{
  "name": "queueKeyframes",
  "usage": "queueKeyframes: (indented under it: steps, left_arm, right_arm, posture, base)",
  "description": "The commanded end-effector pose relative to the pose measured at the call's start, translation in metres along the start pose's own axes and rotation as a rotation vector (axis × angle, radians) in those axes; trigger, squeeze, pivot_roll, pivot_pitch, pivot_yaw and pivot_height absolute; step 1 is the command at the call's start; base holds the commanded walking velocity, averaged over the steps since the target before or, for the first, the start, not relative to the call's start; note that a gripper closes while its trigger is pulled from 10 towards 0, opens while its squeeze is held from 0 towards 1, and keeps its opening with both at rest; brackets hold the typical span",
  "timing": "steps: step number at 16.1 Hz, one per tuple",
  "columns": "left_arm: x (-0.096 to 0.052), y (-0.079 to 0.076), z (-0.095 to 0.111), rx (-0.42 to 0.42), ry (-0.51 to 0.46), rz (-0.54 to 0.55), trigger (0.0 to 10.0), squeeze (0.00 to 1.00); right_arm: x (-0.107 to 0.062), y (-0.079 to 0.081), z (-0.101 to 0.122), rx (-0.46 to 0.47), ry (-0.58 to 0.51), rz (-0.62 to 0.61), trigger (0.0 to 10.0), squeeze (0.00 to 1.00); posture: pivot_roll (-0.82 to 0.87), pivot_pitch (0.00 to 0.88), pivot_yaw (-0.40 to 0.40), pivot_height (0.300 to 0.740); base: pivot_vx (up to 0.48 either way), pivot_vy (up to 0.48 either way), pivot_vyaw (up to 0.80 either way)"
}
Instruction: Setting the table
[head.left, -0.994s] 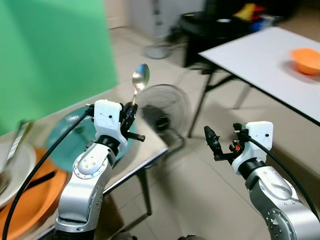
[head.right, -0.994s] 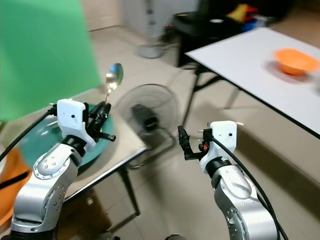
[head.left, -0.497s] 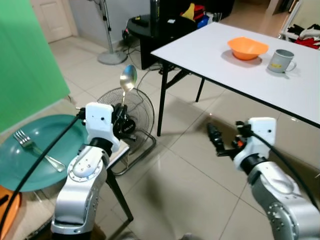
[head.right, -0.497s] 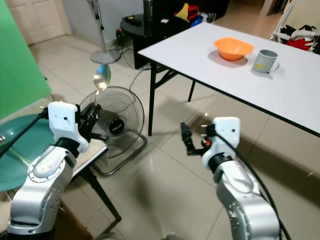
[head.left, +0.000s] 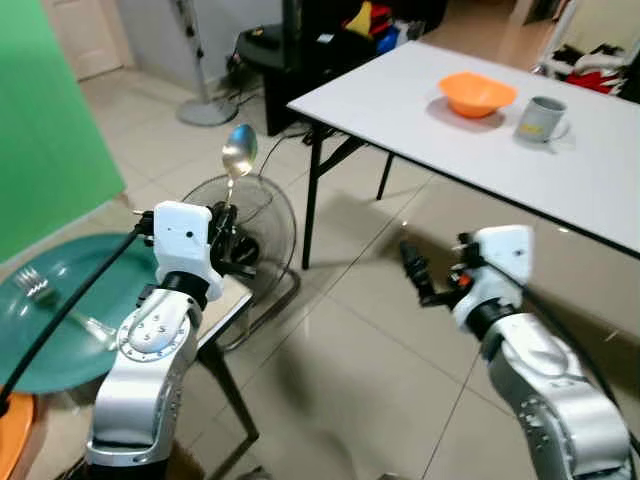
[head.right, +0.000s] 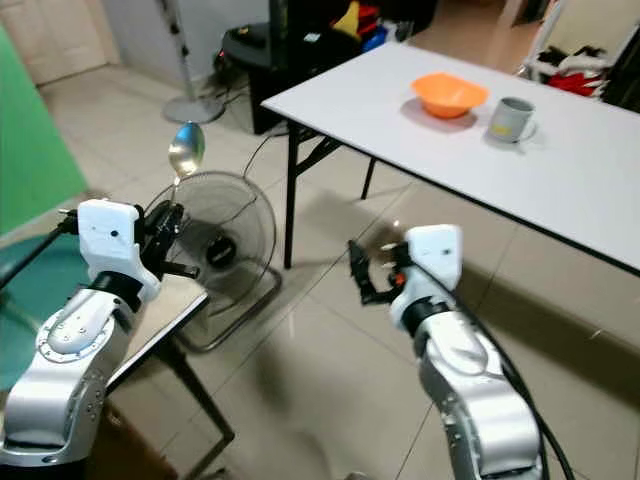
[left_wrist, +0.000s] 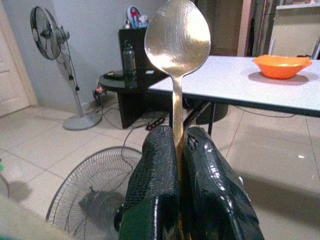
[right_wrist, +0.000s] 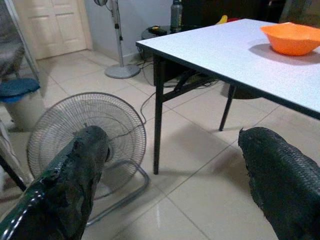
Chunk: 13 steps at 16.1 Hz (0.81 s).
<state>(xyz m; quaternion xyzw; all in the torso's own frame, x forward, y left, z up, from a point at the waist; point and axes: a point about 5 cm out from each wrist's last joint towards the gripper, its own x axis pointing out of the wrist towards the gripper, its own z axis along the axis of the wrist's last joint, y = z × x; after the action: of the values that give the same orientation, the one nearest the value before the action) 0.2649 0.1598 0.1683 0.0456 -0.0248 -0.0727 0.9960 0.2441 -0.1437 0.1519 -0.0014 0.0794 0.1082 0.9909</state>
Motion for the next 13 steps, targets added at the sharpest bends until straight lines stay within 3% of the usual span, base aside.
queueKeyframes:
  steps: [1,5,9,13]
  left_arm:
    - [0.0027,-0.0020,0.0004,-0.003,0.003,-0.012,10.0,0.00]
    - [0.0051,-0.0032,0.0015,-0.008,0.003,-0.030,10.0,0.00]
    - [0.0074,-0.0028,0.0027,-0.018,0.001,-0.029,10.0,0.00]
    - [0.0076,0.0039,0.0030,-0.020,0.002,-0.014,10.0,0.00]
  right_arm:
    - [0.0015,-0.0034,0.0021,-0.002,-0.006,0.004,10.0,0.00]
    - [0.0011,-0.0025,0.0061,0.053,-0.032,0.019,10.0,0.00]
    - [0.0025,0.0000,0.0061,0.048,-0.031,0.034,10.0,0.00]
    - [0.0061,0.0002,0.0065,0.049,-0.032,0.033,10.0,0.00]
  posture:
    - [0.12,0.000,-0.007,0.727]
    - [0.12,0.000,-0.002,0.727]
    - [0.12,0.000,-0.008,0.727]
    - [0.13,0.000,-0.017,0.727]
  base:
    - [0.352,0.000,0.00]
    - [0.363,0.000,0.00]
    - [0.370,0.000,-0.68]
    - [0.374,0.000,0.00]
